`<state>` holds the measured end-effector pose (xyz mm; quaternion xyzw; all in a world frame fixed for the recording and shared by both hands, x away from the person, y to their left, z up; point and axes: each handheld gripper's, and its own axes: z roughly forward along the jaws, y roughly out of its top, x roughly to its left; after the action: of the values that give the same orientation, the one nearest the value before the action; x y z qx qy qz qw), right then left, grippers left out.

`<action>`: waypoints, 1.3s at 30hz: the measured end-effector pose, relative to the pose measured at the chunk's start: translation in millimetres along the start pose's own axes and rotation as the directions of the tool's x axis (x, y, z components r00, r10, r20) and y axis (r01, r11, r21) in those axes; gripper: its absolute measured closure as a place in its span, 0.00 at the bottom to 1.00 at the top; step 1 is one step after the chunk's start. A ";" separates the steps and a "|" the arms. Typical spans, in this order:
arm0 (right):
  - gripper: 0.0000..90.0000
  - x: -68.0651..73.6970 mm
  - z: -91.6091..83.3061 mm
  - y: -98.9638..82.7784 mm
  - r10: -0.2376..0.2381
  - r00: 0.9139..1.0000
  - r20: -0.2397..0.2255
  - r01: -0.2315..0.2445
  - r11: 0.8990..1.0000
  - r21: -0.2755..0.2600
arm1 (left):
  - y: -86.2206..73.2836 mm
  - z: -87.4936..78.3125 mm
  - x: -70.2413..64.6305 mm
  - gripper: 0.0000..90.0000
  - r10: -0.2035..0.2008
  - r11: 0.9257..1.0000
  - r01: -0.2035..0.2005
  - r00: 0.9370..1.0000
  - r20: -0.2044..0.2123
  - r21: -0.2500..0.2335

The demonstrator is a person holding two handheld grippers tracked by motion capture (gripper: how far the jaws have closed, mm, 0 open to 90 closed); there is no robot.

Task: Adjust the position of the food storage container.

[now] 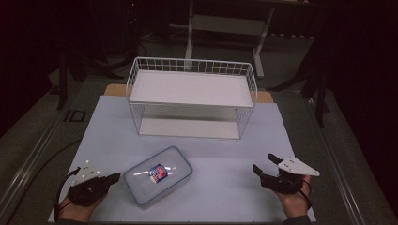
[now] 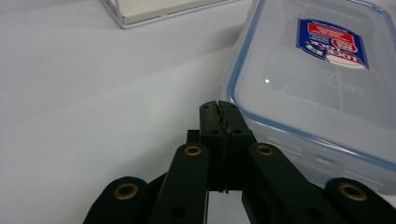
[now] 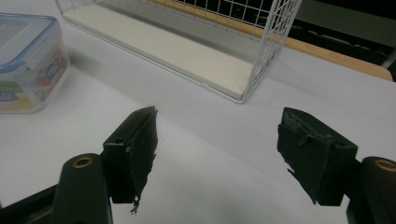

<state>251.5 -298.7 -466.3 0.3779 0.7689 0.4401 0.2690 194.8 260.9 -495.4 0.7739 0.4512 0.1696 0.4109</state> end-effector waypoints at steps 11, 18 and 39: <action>0.31 1.9 7.9 3.1 -0.012 1.000 -0.023 0.012 1.000 0.003 | -4.4 0.7 -8.3 1.00 0.050 0.997 -0.051 0.998 0.032 0.049; 0.31 1.4 10.5 5.2 -0.013 0.999 -0.032 0.013 1.000 -0.003 | -8.6 -1.0 -15.0 1.00 0.077 0.992 -0.082 0.996 0.055 0.097; 0.31 7.0 17.1 7.2 -0.018 0.999 -0.051 0.018 1.000 0.004 | 5.7 29.5 -7.2 1.00 0.004 0.995 -0.015 0.994 0.113 0.095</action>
<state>262.7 -282.6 -468.6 0.3601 0.7798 0.4456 0.2524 212.8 239.2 -508.0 0.8030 0.4313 0.1061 0.3974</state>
